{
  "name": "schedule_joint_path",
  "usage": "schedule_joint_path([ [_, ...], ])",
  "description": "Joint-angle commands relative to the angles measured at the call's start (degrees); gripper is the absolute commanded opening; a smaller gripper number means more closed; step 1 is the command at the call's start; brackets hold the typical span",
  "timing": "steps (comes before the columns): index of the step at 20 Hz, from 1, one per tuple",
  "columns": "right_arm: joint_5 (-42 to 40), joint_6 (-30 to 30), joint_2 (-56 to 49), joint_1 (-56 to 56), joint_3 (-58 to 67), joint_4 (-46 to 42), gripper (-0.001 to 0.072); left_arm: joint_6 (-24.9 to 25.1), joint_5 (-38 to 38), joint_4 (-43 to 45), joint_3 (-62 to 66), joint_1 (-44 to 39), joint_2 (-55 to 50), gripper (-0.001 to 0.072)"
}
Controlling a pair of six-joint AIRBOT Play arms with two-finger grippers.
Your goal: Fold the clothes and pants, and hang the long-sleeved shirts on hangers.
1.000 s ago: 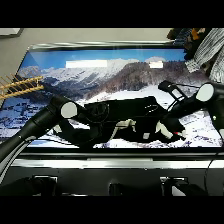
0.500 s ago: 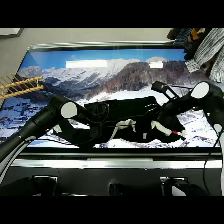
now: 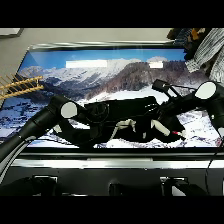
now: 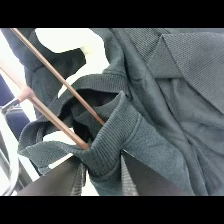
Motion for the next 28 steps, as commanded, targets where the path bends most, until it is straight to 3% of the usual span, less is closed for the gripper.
schedule_joint_path([
  [1,-0.33,-0.33,-0.35,-0.02,-0.04,0.98,0.0254,-0.02,0.02,0.02,0.0,0.0,-0.02,0.0028],
  [8,0.13,-0.37,-0.35,-0.02,-0.13,6.16,0.0261,-0.02,0.04,0.02,0.0,0.0,-0.04,0.0028],
  [22,2.82,-1.36,-2.58,-0.02,-0.15,7.41,0.0254,-0.02,0.07,0.02,0.0,0.0,-0.02,0.0028],
  [23,2.78,-1.38,-2.62,-0.02,-0.15,7.43,0.0195,-0.02,0.07,0.02,0.0,0.0,-0.02,0.0028],
  [24,3.02,-1.38,-2.54,-0.02,-0.13,7.43,0.004,-0.02,0.04,0.02,0.0,-0.02,-0.02,0.0028],
  [28,3.56,-1.36,-0.87,-0.02,-0.13,6.73,0.004,-0.04,0.07,0.04,0.0,0.0,-0.02,0.0031],
])
